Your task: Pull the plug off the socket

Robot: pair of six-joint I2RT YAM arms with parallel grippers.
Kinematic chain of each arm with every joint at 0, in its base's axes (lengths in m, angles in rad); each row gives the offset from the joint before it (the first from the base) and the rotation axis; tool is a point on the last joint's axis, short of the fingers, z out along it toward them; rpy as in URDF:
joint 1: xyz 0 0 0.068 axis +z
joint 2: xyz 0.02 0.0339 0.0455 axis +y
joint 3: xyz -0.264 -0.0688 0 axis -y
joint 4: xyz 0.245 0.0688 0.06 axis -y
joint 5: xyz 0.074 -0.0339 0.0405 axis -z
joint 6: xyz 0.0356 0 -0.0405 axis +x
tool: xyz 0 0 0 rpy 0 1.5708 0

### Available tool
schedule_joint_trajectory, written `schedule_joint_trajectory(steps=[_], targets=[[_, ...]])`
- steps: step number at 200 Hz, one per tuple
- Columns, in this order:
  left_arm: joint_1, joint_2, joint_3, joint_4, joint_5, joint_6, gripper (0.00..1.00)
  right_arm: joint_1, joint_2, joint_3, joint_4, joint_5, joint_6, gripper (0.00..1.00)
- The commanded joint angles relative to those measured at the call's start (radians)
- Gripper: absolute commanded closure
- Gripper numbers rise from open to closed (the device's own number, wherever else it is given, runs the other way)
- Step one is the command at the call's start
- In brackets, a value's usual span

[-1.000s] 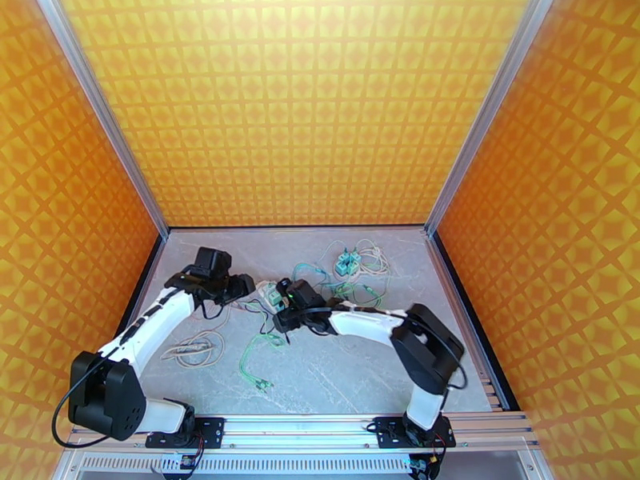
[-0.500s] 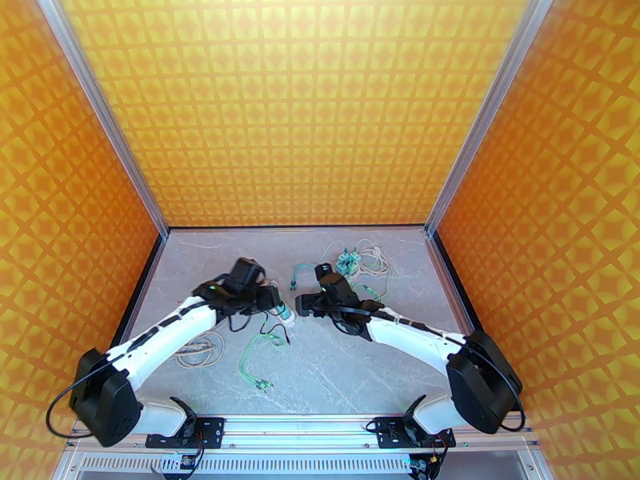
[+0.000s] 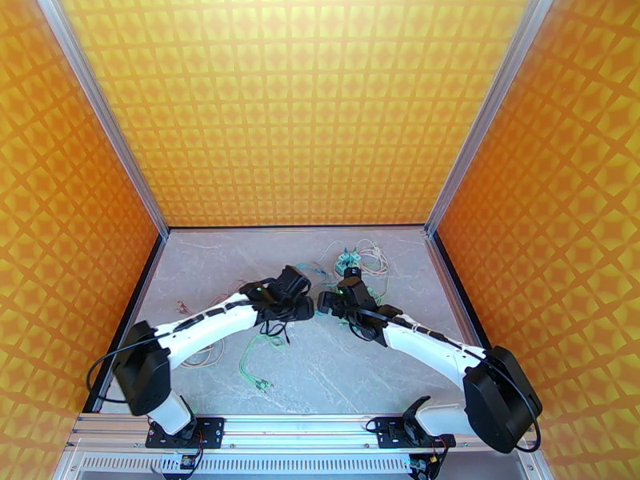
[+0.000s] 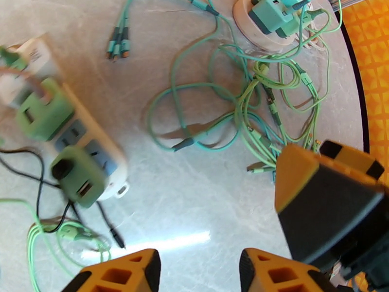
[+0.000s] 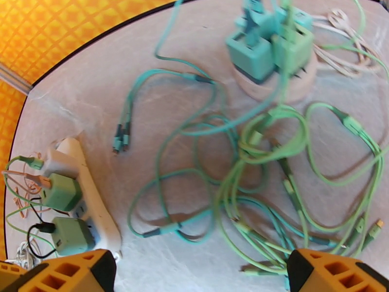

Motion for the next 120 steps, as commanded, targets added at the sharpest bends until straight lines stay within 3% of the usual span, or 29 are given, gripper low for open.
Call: schedule_joint_trajectory(steps=[1,54,120], targets=[[0.002,0.048,0.04,0.002,-0.044,0.014,0.53,-0.001,-0.03,-0.02,-0.018,0.015,0.03,0.02],[0.027,0.129,0.108,-0.122,-0.185,0.007,0.53,-0.001,-0.035,-0.031,-0.009,0.001,0.032,0.02],[0.039,0.133,0.104,-0.234,-0.252,-0.007,0.53,-0.001,0.001,-0.012,0.007,-0.024,0.021,0.02]])
